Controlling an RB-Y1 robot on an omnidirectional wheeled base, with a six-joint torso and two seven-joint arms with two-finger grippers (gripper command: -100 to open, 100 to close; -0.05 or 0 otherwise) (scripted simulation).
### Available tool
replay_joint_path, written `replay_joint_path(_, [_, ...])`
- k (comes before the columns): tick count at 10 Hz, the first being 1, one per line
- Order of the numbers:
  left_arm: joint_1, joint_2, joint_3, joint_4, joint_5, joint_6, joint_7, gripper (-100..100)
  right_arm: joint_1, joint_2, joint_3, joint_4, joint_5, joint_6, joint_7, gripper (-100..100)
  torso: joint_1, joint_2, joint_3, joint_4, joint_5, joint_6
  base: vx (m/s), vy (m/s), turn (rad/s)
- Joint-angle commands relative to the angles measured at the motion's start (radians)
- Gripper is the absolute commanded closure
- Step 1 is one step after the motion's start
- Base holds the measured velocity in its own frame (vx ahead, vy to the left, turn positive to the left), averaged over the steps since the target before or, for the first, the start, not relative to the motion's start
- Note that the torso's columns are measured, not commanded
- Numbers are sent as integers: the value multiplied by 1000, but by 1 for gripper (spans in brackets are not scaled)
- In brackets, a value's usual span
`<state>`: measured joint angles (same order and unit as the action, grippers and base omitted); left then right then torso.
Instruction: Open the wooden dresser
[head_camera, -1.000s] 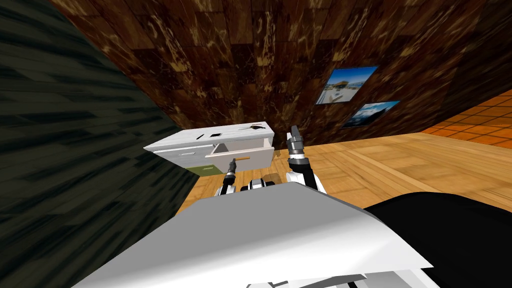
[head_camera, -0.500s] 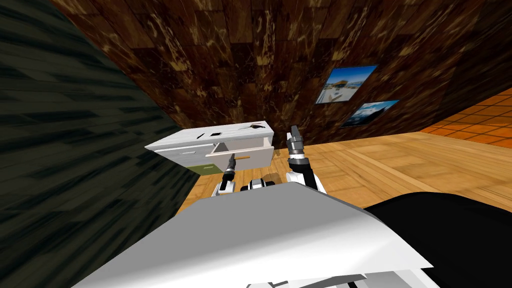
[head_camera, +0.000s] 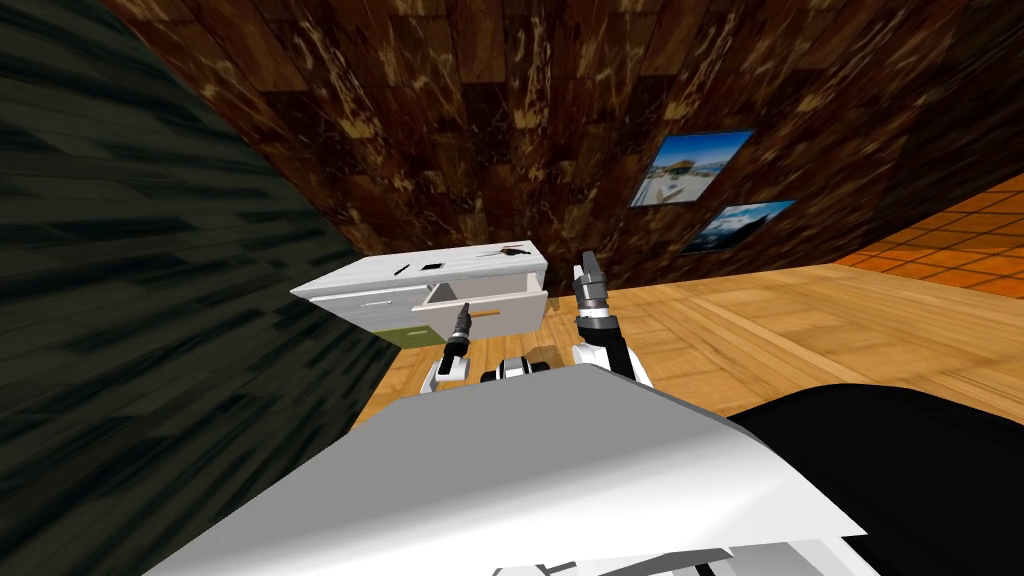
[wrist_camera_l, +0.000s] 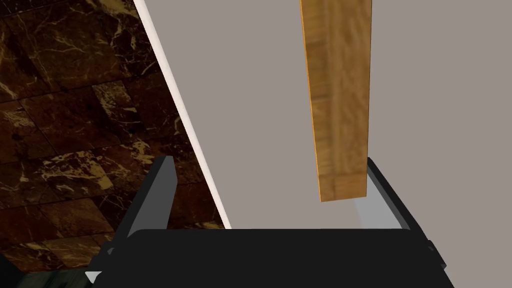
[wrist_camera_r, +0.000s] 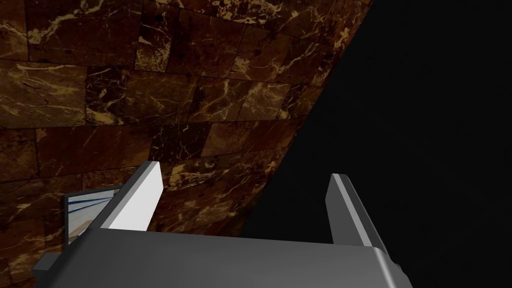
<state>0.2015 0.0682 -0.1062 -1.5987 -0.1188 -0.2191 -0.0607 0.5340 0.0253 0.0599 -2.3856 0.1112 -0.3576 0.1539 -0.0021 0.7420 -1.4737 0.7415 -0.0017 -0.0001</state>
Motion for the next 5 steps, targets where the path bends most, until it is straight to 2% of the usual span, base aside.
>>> replay_joint_path(1, [1, 0, 0, 2, 0, 1, 0, 0, 0, 0, 0, 0, 0, 0, 0, 0, 1, -1, -1, -1, 0, 0, 0, 0, 0])
replay_joint_path(5, [3, 0, 0, 5, 0, 3, 0, 0, 0, 0, 0, 0, 0, 0, 0, 0, 2, -3, -2, -3, 1, 0, 0, 0, 0])
